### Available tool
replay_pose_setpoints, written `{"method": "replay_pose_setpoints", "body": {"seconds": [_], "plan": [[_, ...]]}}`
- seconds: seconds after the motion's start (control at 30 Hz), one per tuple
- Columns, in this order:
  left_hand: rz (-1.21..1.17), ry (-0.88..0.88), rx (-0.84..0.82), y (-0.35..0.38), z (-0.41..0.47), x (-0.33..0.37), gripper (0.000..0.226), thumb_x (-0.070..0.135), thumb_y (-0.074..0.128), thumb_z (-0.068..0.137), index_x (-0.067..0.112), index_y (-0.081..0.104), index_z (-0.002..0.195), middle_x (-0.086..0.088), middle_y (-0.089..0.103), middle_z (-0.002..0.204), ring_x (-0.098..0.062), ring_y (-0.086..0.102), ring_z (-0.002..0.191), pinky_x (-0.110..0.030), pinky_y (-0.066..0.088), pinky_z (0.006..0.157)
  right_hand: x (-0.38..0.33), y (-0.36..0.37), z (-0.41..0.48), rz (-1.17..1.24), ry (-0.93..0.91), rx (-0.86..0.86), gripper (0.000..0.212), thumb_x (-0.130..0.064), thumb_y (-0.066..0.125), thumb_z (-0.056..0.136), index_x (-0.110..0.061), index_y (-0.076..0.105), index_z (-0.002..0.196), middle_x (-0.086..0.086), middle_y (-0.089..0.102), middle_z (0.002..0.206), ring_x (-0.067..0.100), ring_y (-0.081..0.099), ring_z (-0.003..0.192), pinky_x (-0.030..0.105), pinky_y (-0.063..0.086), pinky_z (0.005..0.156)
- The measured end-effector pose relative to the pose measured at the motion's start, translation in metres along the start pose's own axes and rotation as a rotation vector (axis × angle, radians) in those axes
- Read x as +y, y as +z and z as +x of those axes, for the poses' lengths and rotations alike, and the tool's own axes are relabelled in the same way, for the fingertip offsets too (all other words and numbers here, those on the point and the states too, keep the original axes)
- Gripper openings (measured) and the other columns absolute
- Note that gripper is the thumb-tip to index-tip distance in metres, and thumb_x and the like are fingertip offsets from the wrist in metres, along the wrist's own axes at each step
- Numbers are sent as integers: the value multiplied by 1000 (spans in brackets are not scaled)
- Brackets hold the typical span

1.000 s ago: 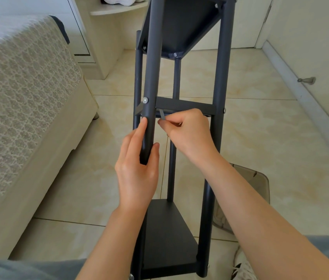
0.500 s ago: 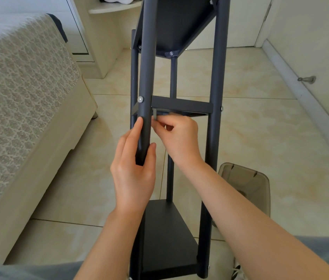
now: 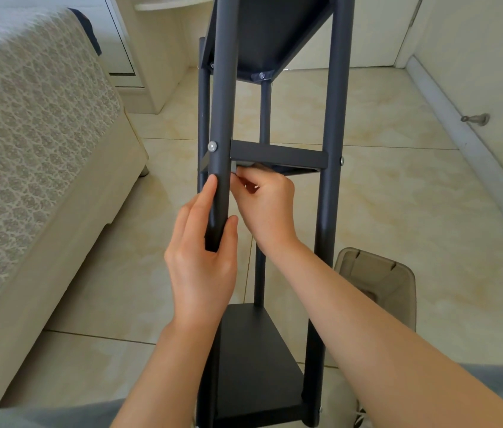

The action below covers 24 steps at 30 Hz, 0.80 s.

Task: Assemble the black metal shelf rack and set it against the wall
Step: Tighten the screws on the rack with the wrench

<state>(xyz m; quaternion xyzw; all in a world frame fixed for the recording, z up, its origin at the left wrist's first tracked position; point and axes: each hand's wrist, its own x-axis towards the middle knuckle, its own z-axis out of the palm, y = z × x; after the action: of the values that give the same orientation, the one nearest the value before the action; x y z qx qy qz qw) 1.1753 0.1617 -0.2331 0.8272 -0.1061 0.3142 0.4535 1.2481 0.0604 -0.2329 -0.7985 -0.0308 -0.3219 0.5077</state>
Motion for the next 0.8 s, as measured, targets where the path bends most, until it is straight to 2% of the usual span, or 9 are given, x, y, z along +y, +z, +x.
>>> {"method": "replay_pose_setpoints", "body": {"seconds": [0.1, 0.27, 0.47, 0.57, 0.67, 0.8], "plan": [[-8, -3, 1, 0, 0, 1, 56, -2, 68, 90, 7, 52, 143, -6, 64, 117, -8, 59, 103, -10, 44, 92, 1, -3, 0, 4, 23, -14, 28, -14, 65, 92, -3, 67, 66, 4, 61, 59, 17, 55, 59, 33, 47, 60], [-12, 4, -1, 1, 1, 1, 55, -2, 68, 91, 7, 52, 143, -2, 63, 119, -10, 60, 104, -11, 45, 93, -5, -11, -2, 23, 122, -124, 29, -14, 63, 94, -6, 67, 67, -1, 58, 56, 9, 51, 54, 19, 41, 56], [-25, -1, -19, 2, 0, 3, 55, -1, 68, 91, 9, 52, 143, -4, 64, 119, -11, 61, 103, -11, 45, 92, -14, -29, -2, -12, 223, -219, 27, -14, 63, 93, -5, 70, 69, 3, 58, 55, 14, 52, 53, 19, 41, 55], [-29, 4, -18, 2, -1, 4, 55, -1, 68, 91, 10, 52, 143, -5, 65, 119, -15, 62, 104, -17, 49, 94, -19, -39, -5, -41, 247, -206, 28, -13, 63, 93, -6, 69, 67, 1, 56, 54, 14, 53, 54, 17, 41, 55], [-43, 8, -13, 4, 0, 7, 54, -1, 68, 91, 9, 53, 143, -4, 64, 122, -16, 63, 107, -22, 50, 96, -24, -49, -5, -64, 251, -182, 31, -12, 63, 93, -12, 65, 62, -8, 50, 50, 5, 53, 52, 9, 39, 51], [-47, 19, -20, 5, -5, 9, 54, -2, 69, 91, 7, 53, 142, -8, 65, 122, -17, 63, 110, -24, 51, 96, -30, -56, -8, -111, 284, -219, 25, -14, 63, 93, -11, 72, 70, -10, 52, 52, 0, 53, 49, 6, 37, 49]]}}
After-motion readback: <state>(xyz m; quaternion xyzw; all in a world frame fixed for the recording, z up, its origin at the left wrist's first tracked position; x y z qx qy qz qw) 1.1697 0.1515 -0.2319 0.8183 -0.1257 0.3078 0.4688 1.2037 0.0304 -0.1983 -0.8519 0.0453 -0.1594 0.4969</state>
